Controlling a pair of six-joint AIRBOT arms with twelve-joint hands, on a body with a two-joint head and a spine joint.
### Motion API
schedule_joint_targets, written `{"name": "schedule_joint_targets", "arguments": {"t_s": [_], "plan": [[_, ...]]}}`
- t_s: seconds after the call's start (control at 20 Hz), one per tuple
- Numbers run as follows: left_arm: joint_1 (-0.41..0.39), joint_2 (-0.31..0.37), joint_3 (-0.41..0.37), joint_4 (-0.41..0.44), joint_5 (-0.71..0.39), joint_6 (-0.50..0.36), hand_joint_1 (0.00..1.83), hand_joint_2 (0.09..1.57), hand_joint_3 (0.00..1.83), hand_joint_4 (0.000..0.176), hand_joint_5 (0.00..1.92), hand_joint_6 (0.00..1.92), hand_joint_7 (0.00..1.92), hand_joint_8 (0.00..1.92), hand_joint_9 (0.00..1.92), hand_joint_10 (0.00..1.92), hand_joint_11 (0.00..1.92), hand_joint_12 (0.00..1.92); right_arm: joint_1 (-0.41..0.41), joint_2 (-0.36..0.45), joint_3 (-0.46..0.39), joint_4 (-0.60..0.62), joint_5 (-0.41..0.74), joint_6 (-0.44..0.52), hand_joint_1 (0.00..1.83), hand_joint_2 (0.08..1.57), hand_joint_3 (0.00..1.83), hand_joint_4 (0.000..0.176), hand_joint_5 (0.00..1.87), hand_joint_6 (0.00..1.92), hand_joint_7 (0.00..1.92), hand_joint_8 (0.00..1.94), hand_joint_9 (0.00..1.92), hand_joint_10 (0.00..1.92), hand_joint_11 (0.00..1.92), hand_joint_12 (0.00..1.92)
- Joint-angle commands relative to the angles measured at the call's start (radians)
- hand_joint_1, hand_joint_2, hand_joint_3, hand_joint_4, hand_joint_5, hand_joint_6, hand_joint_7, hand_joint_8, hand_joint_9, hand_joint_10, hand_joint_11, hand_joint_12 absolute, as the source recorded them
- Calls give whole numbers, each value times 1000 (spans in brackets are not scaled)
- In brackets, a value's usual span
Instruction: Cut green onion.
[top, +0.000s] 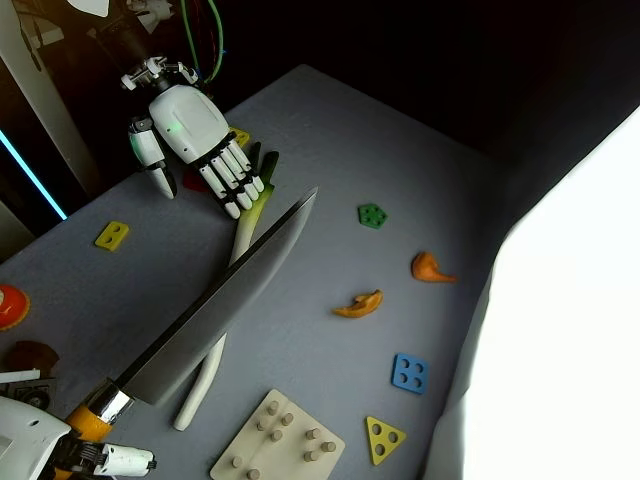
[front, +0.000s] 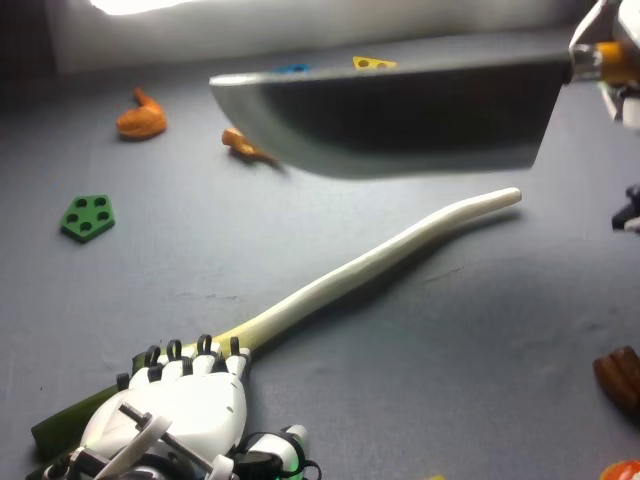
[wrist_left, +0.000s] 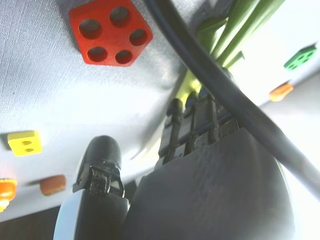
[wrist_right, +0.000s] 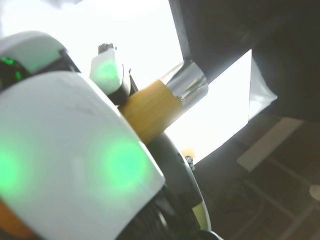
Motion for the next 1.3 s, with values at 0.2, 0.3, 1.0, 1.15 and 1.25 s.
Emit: {"name": "schedule_joint_targets", "arguments": {"t_s": [0.2, 0.3, 1.0, 1.15, 1.25], "plan": [[-8, -6, 3, 49, 37, 0, 93, 1439, 3, 0, 69, 6, 57, 6, 28, 5, 6, 2, 56, 6, 125, -52, 61, 174, 1592, 790, 724, 176, 1358, 1921, 1524, 1941, 1610, 1921, 1664, 1921], [-15, -3, 6, 60, 37, 0, 103, 1440, 2, 0, 77, 5, 54, 1, 25, 1, 7, 8, 57, -4, 187, -117, 78, 249, 1588, 794, 720, 176, 1306, 1921, 1524, 1941, 1613, 1921, 1676, 1921], [-132, 126, 40, 150, -101, 102, 101, 1447, 0, 0, 78, 1, 40, 0, 25, 0, 0, 120, 77, -129, 497, -276, -16, 447, 1598, 797, 749, 176, 1321, 1921, 1547, 1941, 1632, 1921, 1662, 1921], [-163, 144, 49, 179, -150, 120, 135, 1441, 0, 0, 86, 4, 56, 4, 15, 6, 0, 4, 78, -160, 544, -298, -19, 447, 1582, 841, 676, 176, 1275, 1921, 1523, 1941, 1614, 1921, 1659, 1921], [-188, 164, 52, 192, -196, 151, 85, 1450, 1, 0, 70, 2, 38, 2, 6, 2, 0, 0, 78, -175, 574, -310, -19, 476, 1583, 841, 671, 176, 1280, 1921, 1533, 1941, 1618, 1921, 1656, 1921]]}}
